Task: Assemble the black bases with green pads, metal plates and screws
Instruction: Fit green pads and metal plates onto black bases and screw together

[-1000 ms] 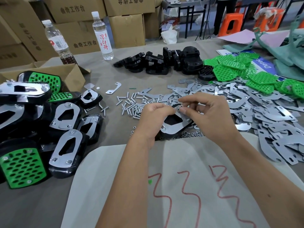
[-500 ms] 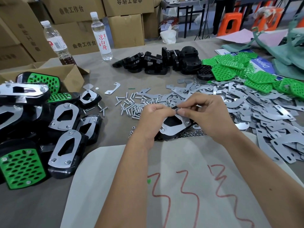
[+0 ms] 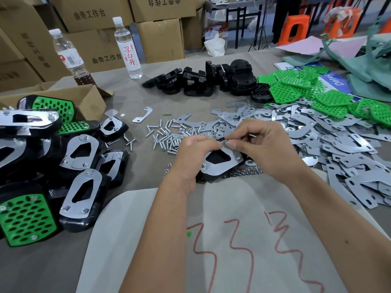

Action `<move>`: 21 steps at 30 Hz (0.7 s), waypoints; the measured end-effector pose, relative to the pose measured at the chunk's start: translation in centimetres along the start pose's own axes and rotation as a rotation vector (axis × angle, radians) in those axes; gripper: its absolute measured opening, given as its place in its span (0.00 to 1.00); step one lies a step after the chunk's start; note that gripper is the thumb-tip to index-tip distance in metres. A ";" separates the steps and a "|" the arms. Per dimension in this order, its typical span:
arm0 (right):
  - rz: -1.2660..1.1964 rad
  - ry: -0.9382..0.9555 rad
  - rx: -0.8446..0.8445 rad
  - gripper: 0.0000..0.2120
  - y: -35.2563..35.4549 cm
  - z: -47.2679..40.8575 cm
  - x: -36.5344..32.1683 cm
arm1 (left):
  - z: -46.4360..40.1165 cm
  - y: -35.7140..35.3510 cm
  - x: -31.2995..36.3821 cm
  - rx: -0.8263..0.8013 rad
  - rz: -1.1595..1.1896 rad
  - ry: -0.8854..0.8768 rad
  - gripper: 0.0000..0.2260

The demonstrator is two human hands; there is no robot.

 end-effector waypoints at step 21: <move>0.030 -0.028 0.010 0.08 0.0 0.3 -0.6 | 0.1 0.0 0.0 -0.056 -0.033 0.037 0.04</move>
Point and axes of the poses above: each hand's wrist, its own z-axis away from the middle knuckle, its own y-axis out of the back of the hand, x = y × z, the point moved 2 cm from there along -z, towards the middle knuckle, and after that the axes turned 9 degrees about y, right-handed, at the moved point
